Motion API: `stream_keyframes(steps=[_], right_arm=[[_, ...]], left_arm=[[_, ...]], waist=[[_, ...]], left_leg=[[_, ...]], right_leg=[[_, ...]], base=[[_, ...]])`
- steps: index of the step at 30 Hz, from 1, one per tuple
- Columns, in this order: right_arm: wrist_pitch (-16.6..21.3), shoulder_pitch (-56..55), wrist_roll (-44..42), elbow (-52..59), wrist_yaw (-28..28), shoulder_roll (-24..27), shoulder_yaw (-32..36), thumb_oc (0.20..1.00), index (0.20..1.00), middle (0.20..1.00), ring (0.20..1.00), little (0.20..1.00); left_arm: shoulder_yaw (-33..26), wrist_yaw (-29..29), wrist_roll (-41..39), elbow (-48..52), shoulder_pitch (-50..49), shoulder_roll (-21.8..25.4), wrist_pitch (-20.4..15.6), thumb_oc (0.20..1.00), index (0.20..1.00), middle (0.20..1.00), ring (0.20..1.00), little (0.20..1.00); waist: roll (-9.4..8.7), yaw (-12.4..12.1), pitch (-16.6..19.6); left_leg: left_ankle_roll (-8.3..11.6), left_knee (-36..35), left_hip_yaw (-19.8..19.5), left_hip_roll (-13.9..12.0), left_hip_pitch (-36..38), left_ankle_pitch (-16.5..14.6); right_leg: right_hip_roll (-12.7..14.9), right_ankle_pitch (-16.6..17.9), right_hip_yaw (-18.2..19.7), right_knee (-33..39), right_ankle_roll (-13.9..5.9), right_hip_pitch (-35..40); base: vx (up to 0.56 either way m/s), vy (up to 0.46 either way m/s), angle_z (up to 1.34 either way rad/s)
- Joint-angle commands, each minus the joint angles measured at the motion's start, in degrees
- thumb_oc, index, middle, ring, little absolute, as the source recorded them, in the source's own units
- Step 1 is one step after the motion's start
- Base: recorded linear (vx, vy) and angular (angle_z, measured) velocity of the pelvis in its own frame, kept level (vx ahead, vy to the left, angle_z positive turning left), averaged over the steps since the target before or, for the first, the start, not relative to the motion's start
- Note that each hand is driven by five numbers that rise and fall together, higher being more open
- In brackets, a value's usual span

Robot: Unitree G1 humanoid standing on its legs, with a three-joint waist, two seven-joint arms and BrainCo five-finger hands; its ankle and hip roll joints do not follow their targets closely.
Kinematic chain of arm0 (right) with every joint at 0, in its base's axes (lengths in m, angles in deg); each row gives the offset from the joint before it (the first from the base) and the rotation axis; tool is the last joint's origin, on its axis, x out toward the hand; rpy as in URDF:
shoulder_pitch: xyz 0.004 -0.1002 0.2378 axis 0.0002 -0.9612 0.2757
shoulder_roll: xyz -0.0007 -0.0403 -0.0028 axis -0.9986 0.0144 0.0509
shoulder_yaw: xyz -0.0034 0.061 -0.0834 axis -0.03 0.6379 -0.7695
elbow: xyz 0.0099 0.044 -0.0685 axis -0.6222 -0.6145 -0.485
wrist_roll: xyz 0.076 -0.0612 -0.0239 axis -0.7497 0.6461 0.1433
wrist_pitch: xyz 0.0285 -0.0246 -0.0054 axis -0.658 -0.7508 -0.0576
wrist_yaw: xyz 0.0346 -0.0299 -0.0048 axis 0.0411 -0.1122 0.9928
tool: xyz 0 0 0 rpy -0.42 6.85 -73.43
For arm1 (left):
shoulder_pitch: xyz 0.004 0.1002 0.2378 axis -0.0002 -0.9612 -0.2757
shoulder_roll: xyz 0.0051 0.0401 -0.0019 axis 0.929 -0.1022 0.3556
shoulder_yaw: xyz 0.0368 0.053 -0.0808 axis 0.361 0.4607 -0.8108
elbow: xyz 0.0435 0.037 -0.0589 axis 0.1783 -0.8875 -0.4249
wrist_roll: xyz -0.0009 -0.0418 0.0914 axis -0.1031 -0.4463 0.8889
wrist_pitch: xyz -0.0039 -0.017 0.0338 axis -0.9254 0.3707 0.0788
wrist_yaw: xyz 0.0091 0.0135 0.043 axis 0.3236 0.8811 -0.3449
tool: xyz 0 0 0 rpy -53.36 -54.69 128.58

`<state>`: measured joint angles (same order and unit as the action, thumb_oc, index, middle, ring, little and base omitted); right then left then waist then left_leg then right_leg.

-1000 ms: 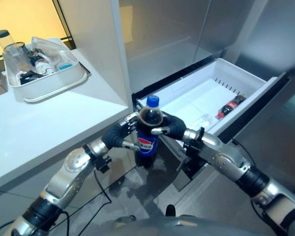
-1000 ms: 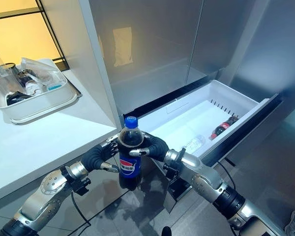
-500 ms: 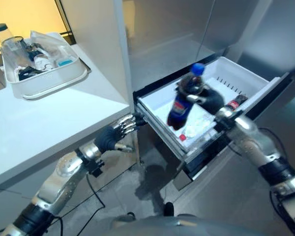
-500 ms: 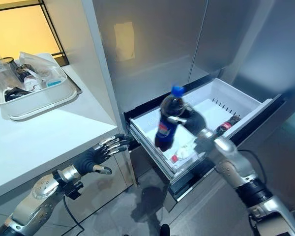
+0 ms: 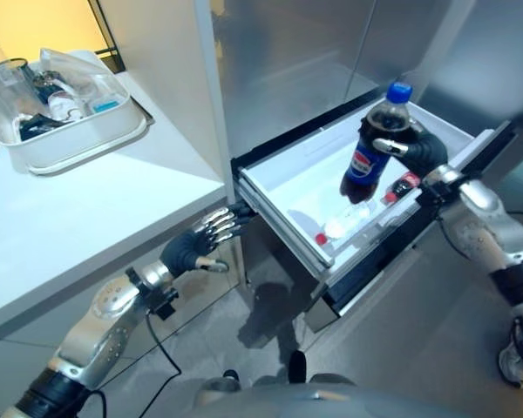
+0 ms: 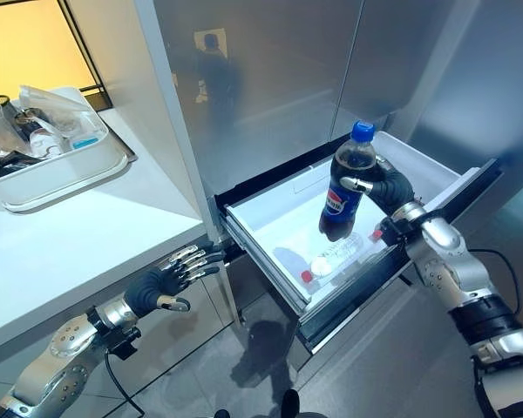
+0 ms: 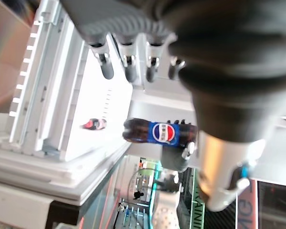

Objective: Take the drinks into the refrigerator

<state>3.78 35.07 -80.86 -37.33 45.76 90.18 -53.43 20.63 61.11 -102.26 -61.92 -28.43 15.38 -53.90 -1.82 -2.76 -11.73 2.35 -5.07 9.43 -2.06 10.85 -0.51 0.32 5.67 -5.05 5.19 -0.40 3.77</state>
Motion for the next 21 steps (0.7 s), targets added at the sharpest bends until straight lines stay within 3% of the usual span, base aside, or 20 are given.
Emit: stream_keyframes(steps=[1,14,21], right_arm=[[6.23,14.63,1.68,-3.04,0.50,2.67,-1.61,0.200,0.200,0.200,0.200,0.200],[3.74,22.32,11.79,-16.52,1.96,-3.24,-13.36,0.200,0.200,0.200,0.200,0.200],[3.63,24.49,16.06,-18.21,2.32,-4.28,-17.39,0.200,0.200,0.200,0.200,0.200]], left_arm=[[1.73,1.58,-2.81,1.59,1.65,4.10,-1.98,1.000,1.000,1.000,1.000,1.000],[6.84,2.38,-2.85,1.52,7.62,6.98,-3.64,1.000,1.000,1.000,1.000,1.000],[8.62,1.92,-2.31,1.46,9.59,8.00,-4.59,1.000,1.000,1.000,1.000,1.000]], waist=[[-1.89,-1.93,1.39],[-0.43,-3.81,-4.18],[0.40,-4.37,-7.71]], left_leg=[[-0.87,0.09,-1.68,0.65,0.44,-3.10],[-1.19,1.21,-2.42,0.46,-4.79,-1.24],[-1.31,2.41,-3.30,0.20,-9.46,-0.06]], right_leg=[[2.19,-3.38,-0.25,-6.05,-5.70,0.15],[1.98,-3.38,-0.30,-9.15,-5.43,-6.09],[1.97,-3.41,-0.63,-12.32,-5.31,-11.42]], base=[[0.00,0.000,0.00],[-0.06,-0.004,0.00],[-0.08,-0.009,0.03]])
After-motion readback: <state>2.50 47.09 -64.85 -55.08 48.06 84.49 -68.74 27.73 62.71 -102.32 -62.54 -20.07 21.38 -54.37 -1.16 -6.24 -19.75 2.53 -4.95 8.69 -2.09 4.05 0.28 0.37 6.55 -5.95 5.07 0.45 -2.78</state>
